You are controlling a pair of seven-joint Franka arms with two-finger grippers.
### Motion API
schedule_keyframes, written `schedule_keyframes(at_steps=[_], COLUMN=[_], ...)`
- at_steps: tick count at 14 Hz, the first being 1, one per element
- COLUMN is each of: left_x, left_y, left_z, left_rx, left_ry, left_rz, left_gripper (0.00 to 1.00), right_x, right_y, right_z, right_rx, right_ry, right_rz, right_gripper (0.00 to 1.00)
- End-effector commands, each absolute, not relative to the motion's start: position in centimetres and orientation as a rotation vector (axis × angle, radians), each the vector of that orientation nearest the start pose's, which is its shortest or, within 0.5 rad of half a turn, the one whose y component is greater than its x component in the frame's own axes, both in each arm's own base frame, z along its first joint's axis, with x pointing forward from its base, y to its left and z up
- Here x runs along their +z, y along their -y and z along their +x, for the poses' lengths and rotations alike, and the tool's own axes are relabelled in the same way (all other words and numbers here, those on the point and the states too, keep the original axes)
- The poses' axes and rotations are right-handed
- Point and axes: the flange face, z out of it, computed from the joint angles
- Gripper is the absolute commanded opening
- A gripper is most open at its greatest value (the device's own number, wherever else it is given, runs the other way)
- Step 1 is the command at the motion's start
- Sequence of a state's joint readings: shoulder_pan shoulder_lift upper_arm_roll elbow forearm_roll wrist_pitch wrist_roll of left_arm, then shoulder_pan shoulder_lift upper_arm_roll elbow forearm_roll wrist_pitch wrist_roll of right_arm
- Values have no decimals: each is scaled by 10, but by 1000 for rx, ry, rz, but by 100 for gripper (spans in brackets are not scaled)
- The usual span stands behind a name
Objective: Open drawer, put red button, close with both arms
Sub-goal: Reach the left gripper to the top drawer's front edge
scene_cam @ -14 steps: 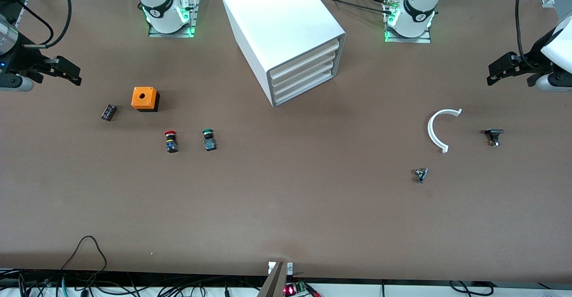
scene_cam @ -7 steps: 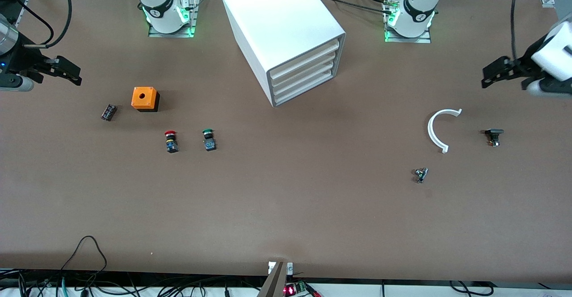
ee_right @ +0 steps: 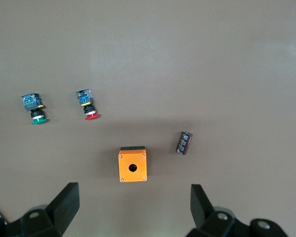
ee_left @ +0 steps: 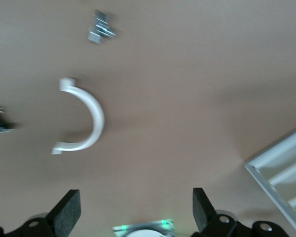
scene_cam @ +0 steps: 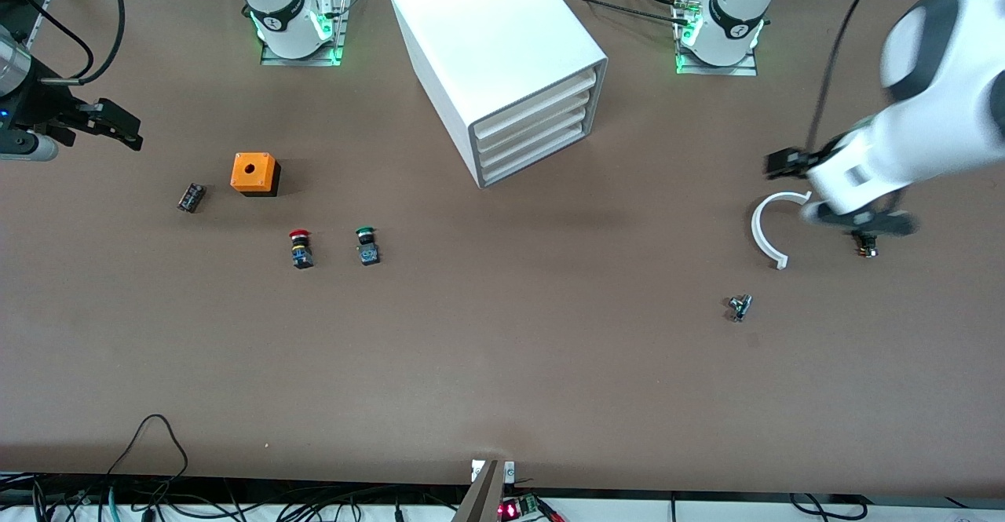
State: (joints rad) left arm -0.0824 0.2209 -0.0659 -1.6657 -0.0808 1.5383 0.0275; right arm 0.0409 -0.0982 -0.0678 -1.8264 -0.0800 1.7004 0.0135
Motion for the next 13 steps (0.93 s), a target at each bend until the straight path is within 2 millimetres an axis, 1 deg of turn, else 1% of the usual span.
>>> schedule_keyframes(at_steps=[1,2,3,5,7,8,9,10,11,12,13], left_x=[378,349,323,283,256,246,242,239,241,242,242], left_y=[123,133,145,185,237,259,279,291,298,304,307], left_z=[576,567,558,536,507,490,475,465,459,455,451], left_rx=[832,918,964,1042,1061,1078,1112,1149,1173,1194,1209], left_ry=[-234,-148,-47,34,8,23,34,49,42,18,3], left_rz=[-3328,-3421,-3507,-3573,-3594,-3607,-3622,-3629,-3631,-3624,-3618], left_gripper=[100,100,100,100,100,100,100,100,100,100,100], right_x=[556,554,546,527,502,488,472,459,445,428,411], right_y=[23,22,17,10,9,6,3,-5,-19,-23,-23], right_z=[534,536,541,552,565,571,578,583,589,595,601], right_rx=[89,87,98,115,137,157,176,190,189,196,203], right_ry=[-51,-47,-36,-24,-8,4,14,38,77,88,70], right_rz=[-3197,-3200,-3203,-3202,-3202,-3203,-3204,-3205,-3206,-3208,-3207], right_gripper=[100,100,100,100,100,100,100,100,100,100,100])
